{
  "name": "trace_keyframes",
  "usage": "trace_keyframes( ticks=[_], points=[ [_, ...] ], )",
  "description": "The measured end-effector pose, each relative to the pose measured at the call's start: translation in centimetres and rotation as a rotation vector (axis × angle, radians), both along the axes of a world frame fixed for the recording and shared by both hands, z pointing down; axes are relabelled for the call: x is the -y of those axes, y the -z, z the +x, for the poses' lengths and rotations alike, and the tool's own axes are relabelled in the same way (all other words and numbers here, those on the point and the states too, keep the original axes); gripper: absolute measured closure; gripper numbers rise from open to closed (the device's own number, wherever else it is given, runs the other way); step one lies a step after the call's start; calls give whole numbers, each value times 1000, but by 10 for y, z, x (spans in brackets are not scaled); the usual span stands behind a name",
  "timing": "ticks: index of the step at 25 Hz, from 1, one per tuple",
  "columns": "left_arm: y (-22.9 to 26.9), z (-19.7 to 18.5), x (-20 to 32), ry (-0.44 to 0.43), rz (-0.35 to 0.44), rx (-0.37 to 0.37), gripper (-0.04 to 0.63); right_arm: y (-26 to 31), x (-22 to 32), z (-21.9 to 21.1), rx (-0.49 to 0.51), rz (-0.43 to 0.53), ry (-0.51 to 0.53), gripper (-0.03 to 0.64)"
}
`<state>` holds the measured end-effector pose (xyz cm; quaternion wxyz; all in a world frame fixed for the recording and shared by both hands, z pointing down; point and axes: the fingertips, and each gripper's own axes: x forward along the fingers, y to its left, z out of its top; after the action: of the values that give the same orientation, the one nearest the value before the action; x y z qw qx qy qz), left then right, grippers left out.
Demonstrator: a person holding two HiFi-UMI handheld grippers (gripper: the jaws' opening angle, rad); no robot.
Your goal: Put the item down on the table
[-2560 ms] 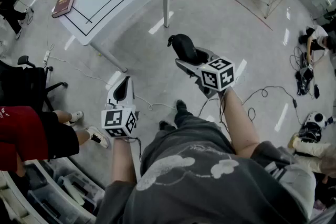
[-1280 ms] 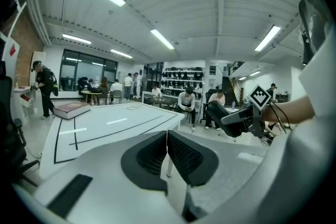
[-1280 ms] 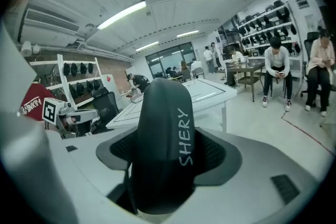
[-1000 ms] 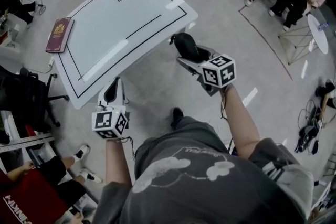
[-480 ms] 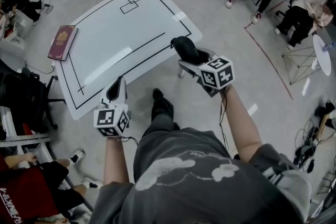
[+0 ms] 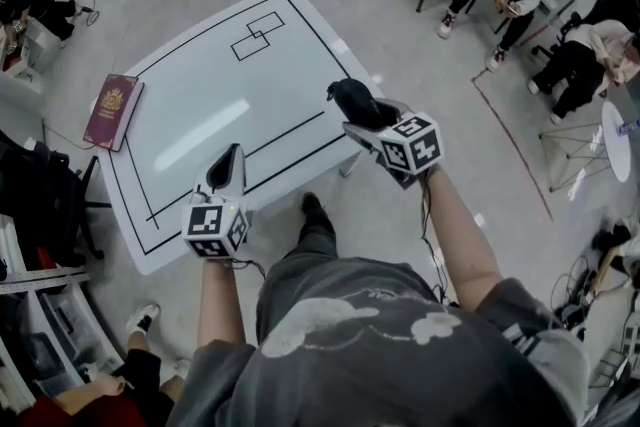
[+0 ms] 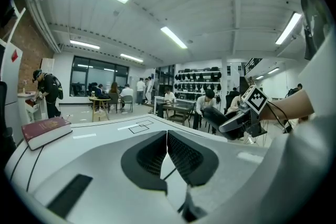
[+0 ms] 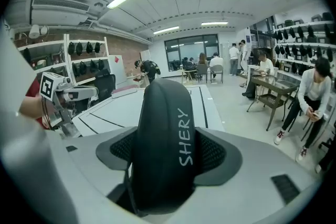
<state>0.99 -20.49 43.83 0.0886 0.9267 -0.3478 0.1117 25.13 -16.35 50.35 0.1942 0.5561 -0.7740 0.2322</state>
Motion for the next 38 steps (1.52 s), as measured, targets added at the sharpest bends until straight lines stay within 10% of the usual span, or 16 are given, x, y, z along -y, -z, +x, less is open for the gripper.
trace_keyframes(
  ticks=[19, 38],
  points=[
    [-23, 17, 190, 84, -55, 7, 589, -30, 256, 21, -397, -51, 436, 295],
    [-44, 11, 231, 352, -117, 50, 589, -78, 369, 23, -594, 7, 996, 295]
  ],
)
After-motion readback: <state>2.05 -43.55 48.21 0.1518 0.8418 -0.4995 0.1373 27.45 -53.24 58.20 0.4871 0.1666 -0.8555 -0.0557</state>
